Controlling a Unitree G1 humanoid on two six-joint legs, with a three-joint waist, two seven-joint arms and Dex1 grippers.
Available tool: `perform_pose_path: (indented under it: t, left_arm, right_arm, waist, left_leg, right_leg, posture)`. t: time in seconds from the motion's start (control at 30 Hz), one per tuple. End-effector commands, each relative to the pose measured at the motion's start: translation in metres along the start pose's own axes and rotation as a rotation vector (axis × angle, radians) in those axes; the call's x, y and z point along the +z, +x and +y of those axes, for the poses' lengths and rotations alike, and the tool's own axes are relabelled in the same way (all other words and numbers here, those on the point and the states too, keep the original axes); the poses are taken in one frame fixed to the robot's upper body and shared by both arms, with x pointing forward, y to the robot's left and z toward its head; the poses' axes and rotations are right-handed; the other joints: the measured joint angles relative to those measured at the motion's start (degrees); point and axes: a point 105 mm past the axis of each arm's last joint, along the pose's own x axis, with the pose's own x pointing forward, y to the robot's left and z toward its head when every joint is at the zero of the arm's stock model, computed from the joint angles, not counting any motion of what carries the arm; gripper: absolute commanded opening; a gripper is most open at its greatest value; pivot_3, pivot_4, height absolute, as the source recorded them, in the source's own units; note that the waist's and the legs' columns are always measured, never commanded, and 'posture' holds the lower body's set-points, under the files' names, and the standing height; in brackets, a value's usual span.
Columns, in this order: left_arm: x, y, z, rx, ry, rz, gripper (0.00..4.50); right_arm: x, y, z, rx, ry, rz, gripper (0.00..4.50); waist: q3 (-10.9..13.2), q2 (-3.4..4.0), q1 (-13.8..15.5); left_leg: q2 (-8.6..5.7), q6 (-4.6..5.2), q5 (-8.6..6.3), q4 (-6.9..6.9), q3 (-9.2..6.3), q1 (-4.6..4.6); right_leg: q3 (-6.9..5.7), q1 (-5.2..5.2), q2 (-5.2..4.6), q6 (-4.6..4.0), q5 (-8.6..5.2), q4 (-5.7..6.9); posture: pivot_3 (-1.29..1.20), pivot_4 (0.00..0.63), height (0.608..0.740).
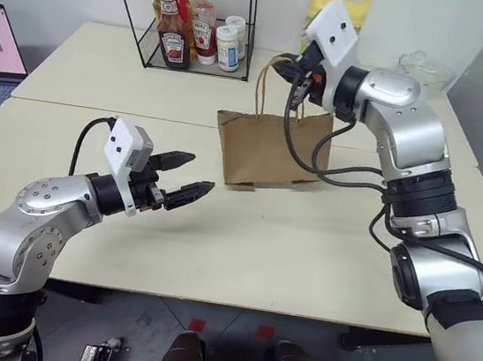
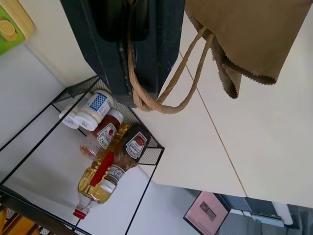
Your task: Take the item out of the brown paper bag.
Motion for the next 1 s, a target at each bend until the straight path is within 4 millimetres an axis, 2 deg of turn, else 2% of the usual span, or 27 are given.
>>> perform_pose_path:
  t: [0.03,0.33,0.73,0.87,1.0]
  left_arm:
    - [0.011,-0.003,-0.003,0.000,0.048,-0.028,3.93]
    - [0.014,0.000,-0.001,0.000,0.058,-0.031,3.93]
    - [0.014,0.003,0.002,-0.009,0.063,-0.034,3.93]
    - [0.014,0.004,0.002,-0.015,0.063,-0.035,3.93]
    - [0.013,0.004,0.003,-0.020,0.066,-0.034,3.93]
  right_arm:
    - [0.032,0.000,-0.003,-0.015,-0.079,-0.069,0.02]
    - [0.038,0.002,-0.005,-0.023,-0.064,-0.079,0.02]
    - [0.011,-0.011,0.004,0.033,-0.064,0.032,0.02]
    - [0.005,-0.017,0.004,0.041,-0.062,0.053,0.94]
    - [0.002,-0.025,0.006,0.065,-0.058,0.066,2.40]
  waist:
    - [0.0,0.00,0.0]
    - [0.0,0.00,0.0]
    - [0.0,-0.01,0.0]
    - [0.0,-0.01,0.0]
    - [0.0,-0.01,0.0]
  left_leg:
    - [0.00,0.00,0.00,0.00,0.00,0.00]
    - [0.00,0.01,-0.01,0.01,0.00,-0.01]
    - [-0.01,0.10,-0.05,0.06,0.00,-0.04]
    - [0.00,0.11,-0.06,0.07,-0.01,-0.04]
    - [0.00,0.12,-0.06,0.07,-0.02,-0.04]
  right_leg:
    - [0.00,0.00,0.00,0.00,0.00,0.00]
    - [0.00,-0.01,0.00,0.00,0.00,0.01]
    - [-0.01,-0.01,0.00,0.00,0.00,0.02]
    - [-0.01,0.00,0.00,0.00,0.00,0.03]
    - [-0.02,0.00,0.00,0.00,0.00,0.02]
  posture:
    - [0.00,0.150,0.740]
    - [0.00,0.150,0.740]
    - [0.00,0.150,0.740]
    - [0.00,0.150,0.740]
    - [0.00,0.150,0.740]
